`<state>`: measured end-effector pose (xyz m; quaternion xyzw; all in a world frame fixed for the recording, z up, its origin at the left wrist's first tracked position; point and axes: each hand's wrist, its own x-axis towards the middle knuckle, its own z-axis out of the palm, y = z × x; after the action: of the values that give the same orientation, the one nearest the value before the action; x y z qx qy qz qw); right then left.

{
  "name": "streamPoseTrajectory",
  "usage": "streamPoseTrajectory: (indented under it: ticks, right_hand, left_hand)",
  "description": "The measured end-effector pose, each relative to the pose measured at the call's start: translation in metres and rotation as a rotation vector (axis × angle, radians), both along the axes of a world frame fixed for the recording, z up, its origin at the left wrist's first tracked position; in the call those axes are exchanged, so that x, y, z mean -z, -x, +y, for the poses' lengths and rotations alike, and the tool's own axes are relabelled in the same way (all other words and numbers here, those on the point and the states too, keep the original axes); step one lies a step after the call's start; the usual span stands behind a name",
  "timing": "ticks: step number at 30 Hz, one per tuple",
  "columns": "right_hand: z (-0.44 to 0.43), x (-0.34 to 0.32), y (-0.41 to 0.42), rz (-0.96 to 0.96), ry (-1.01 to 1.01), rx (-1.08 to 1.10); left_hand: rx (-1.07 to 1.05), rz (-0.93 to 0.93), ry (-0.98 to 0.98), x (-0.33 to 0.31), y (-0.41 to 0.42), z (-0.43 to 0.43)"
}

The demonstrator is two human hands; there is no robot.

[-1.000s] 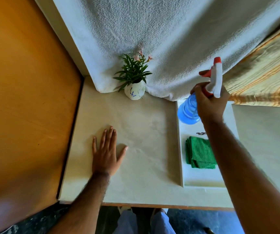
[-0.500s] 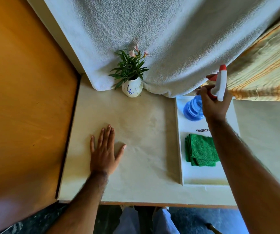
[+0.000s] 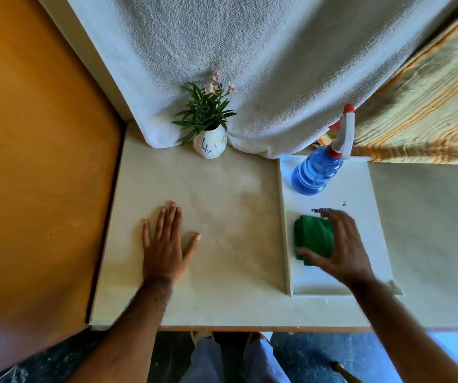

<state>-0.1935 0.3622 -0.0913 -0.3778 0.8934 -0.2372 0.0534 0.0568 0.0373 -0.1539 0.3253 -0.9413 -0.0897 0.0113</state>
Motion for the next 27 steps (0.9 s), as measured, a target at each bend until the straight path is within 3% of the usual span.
streamPoseTrajectory:
  ticks: [3,9,15,19,23,27]
  right_hand:
    - [0.026,0.017,-0.014,0.047,-0.213,-0.180]
    - [0.018,0.021,-0.017,0.141,-0.154,-0.187]
    - [-0.004,-0.005,-0.031,0.098,-0.047,-0.037]
    - [-0.080,-0.029,-0.037,0.191,0.124,-0.307]
    - [-0.180,-0.033,-0.047,0.304,0.131,-0.656]
    - [-0.251,-0.039,-0.033,0.436,0.156,-0.793]
  left_hand:
    - [-0.003,0.002,0.002,0.000,0.000,0.001]
    - [0.006,-0.007,0.006,0.001,-0.001,-0.002]
    - [0.003,0.023,0.005,0.001,-0.001,0.001]
    - [0.005,0.018,-0.001,0.000,0.000,0.000]
    - [0.011,0.002,0.005,0.001,-0.001,-0.001]
    - [0.015,0.023,0.030,0.003,-0.002,-0.001]
